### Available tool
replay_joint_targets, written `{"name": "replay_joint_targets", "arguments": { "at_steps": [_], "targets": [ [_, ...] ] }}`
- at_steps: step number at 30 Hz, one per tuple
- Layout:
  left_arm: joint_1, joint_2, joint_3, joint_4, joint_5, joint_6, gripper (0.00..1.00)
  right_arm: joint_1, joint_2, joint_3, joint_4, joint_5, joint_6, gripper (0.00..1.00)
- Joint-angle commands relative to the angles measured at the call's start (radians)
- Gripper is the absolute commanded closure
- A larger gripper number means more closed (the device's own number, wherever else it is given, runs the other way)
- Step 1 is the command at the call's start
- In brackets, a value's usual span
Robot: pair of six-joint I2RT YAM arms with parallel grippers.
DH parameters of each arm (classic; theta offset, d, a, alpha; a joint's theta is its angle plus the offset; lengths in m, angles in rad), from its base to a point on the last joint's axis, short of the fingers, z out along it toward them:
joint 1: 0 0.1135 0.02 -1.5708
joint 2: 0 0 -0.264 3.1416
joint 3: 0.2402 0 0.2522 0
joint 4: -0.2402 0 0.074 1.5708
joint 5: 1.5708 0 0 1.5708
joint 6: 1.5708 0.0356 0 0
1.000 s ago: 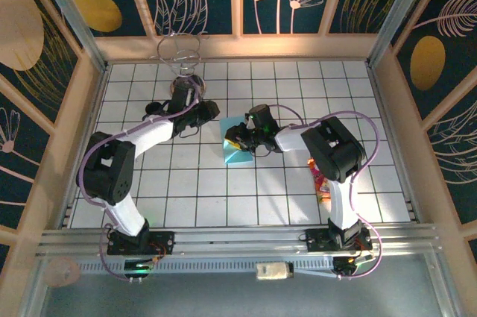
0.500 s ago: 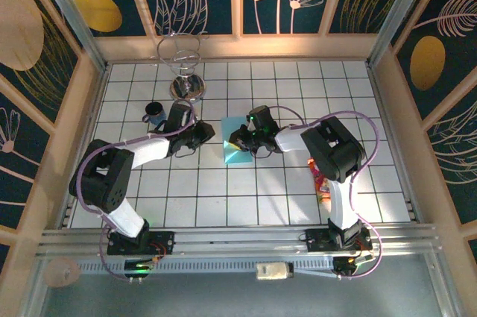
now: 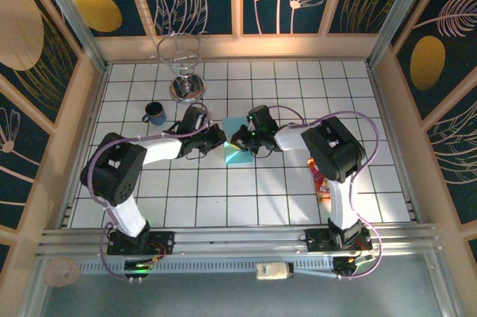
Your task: Fold a paper plane with a square sheet of paper (pick it up from the middle)
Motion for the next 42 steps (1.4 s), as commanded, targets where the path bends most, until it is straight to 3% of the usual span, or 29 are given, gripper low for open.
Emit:
{"name": "replay_joint_targets", "arguments": {
  "at_steps": [1, 17, 31, 42],
  "targets": [
    [-0.006, 0.035, 0.046, -0.039, -0.004, 0.026, 0.99, 0.006, 0.026, 0.004, -0.089, 0.042, -0.024, 1.0],
    [-0.009, 0.125, 0.11, -0.135, -0.005, 0.071, 1.0, 0.005, 0.026, -0.004, -0.075, 0.034, -0.017, 1.0],
    [-0.009, 0.192, 0.14, -0.269, -0.118, 0.078, 1.0, -0.005, -0.113, 0.01, -0.063, -0.028, -0.124, 1.0],
    [-0.01, 0.188, 0.143, -0.27, -0.114, 0.084, 1.0, 0.02, -0.065, 0.01, -0.098, -0.079, -0.138, 1.0]
  ]
}}
